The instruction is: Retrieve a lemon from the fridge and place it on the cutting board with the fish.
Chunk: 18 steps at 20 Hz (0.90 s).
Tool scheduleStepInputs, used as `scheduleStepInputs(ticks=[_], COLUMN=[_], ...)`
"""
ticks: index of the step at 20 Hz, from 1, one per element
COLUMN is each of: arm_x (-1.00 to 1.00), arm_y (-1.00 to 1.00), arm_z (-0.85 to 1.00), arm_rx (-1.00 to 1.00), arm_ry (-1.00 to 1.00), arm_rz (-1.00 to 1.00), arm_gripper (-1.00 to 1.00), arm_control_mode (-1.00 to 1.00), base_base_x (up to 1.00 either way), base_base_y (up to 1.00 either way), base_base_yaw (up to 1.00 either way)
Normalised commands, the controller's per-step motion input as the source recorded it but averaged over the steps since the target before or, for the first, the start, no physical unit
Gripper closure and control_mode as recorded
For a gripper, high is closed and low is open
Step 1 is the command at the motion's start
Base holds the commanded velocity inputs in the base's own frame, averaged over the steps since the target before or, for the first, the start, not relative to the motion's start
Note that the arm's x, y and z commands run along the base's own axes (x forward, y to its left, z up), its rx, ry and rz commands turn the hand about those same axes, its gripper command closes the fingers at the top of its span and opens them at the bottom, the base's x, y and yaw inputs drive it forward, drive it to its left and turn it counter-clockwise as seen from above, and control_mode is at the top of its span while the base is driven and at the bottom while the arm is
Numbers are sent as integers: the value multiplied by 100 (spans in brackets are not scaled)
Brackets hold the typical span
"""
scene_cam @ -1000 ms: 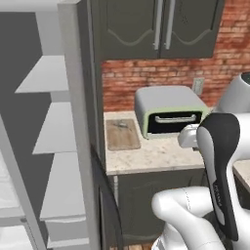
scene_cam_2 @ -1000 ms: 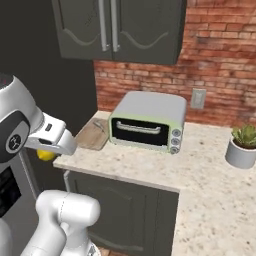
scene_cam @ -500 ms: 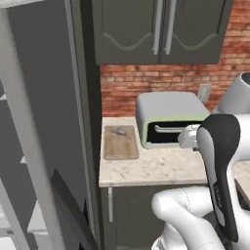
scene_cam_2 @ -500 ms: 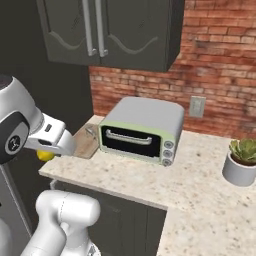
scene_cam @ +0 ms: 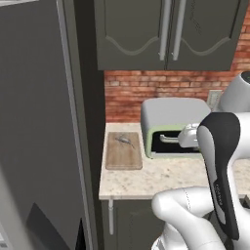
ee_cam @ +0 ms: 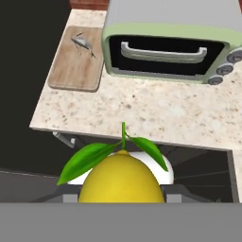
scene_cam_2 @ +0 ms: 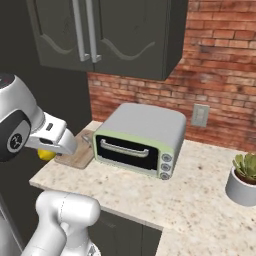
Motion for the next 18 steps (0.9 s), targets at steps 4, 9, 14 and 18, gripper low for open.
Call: scheduleStepInputs(ticks=[4, 9, 14, 18], arm_x=[0, 0, 0, 0], arm_y=[0, 0, 0, 0], arm_z=[0, 0, 0, 0], arm_rx=[0, 0, 0, 0], arm_ry=[0, 0, 0, 0], arm_rz=[0, 0, 0, 0], arm_gripper=[100, 100, 100, 100], arm_control_mode=[100, 100, 100, 100], base_base_x=[0, 0, 0, 0], base_base_y=[0, 0, 6, 0], base_base_yaw=[5, 3, 2, 1])
